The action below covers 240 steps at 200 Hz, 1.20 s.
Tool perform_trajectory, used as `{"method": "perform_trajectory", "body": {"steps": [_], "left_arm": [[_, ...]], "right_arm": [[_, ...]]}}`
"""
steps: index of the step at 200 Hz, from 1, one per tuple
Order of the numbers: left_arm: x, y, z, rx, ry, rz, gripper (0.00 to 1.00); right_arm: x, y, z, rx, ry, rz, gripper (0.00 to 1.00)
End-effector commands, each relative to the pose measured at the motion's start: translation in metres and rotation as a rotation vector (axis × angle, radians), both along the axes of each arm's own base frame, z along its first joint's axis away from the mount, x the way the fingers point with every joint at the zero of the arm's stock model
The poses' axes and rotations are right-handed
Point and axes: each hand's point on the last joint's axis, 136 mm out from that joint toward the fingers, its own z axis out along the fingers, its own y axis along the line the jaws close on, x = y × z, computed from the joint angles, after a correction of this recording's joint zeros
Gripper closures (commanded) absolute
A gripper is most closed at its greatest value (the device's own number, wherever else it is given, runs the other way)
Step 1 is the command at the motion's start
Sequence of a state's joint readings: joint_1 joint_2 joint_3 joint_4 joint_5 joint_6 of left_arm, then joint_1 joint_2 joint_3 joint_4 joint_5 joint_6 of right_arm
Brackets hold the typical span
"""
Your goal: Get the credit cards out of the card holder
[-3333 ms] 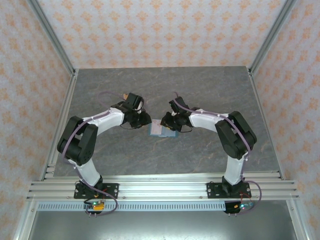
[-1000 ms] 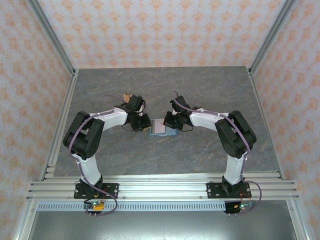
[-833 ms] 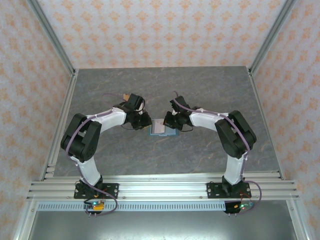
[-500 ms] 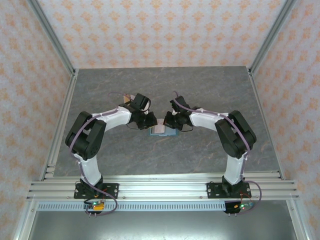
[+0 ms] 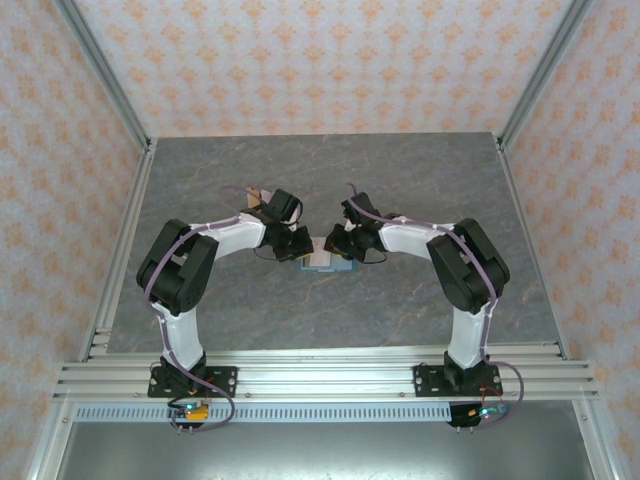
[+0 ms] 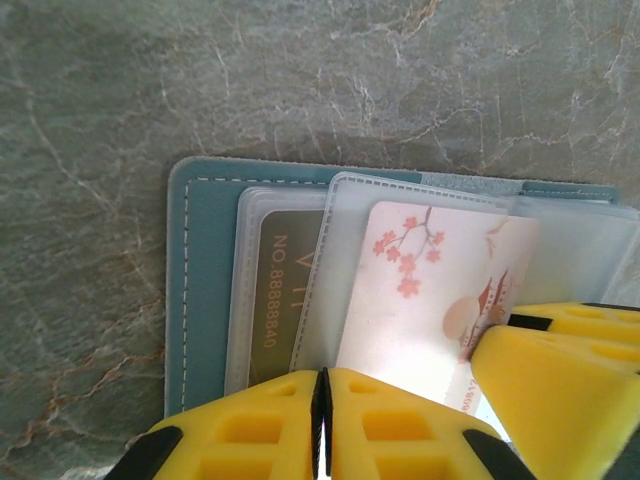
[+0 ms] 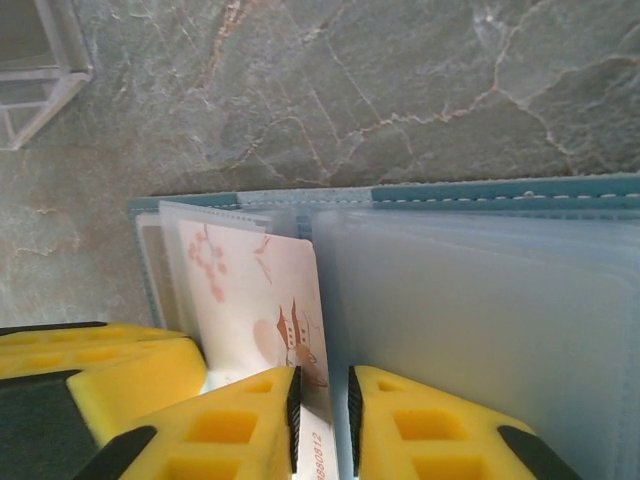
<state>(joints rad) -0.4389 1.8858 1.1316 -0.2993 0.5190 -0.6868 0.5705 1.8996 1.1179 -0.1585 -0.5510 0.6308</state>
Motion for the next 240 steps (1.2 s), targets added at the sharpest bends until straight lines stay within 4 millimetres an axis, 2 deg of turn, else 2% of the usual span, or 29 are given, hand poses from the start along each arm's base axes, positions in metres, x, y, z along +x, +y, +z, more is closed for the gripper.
{"method": "perform_trajectory", "body": {"steps": [1, 33, 89, 126, 172, 189, 203, 223, 240], "left_arm": [[-0.010, 0.015, -0.019, 0.080, 0.045, 0.017, 0.88], [-0.011, 0.015, -0.019, 0.082, 0.047, 0.018, 0.88], [-0.011, 0.016, -0.020, 0.085, 0.047, 0.018, 0.88], [-0.012, 0.017, -0.019, 0.084, 0.048, 0.026, 0.83], [-0.011, 0.013, -0.013, 0.059, 0.044, 0.019, 0.79], [-0.007, 0.009, -0.002, 0.035, 0.021, 0.014, 0.77], [-0.002, 0.006, 0.016, 0.001, -0.013, 0.015, 0.73], [0.008, 0.002, 0.050, -0.077, -0.070, 0.031, 0.64], [0.013, -0.004, 0.077, -0.168, -0.110, 0.042, 0.52]], "right_arm": [[-0.002, 0.000, -0.006, 0.005, 0.020, 0.007, 0.76], [-0.003, 0.005, -0.004, 0.034, 0.022, 0.022, 0.77], [-0.002, 0.002, 0.003, 0.036, -0.009, 0.008, 0.87], [-0.001, -0.019, 0.004, 0.000, -0.037, -0.045, 0.93], [-0.002, -0.042, 0.023, 0.059, -0.129, -0.088, 0.96], [-0.001, -0.047, 0.035, 0.088, -0.172, -0.100, 0.97], [0.000, -0.051, 0.051, 0.127, -0.224, -0.105, 0.98], [0.004, -0.056, 0.079, 0.202, -0.300, -0.110, 0.99], [0.007, -0.054, 0.104, 0.286, -0.345, -0.094, 0.99]]}}
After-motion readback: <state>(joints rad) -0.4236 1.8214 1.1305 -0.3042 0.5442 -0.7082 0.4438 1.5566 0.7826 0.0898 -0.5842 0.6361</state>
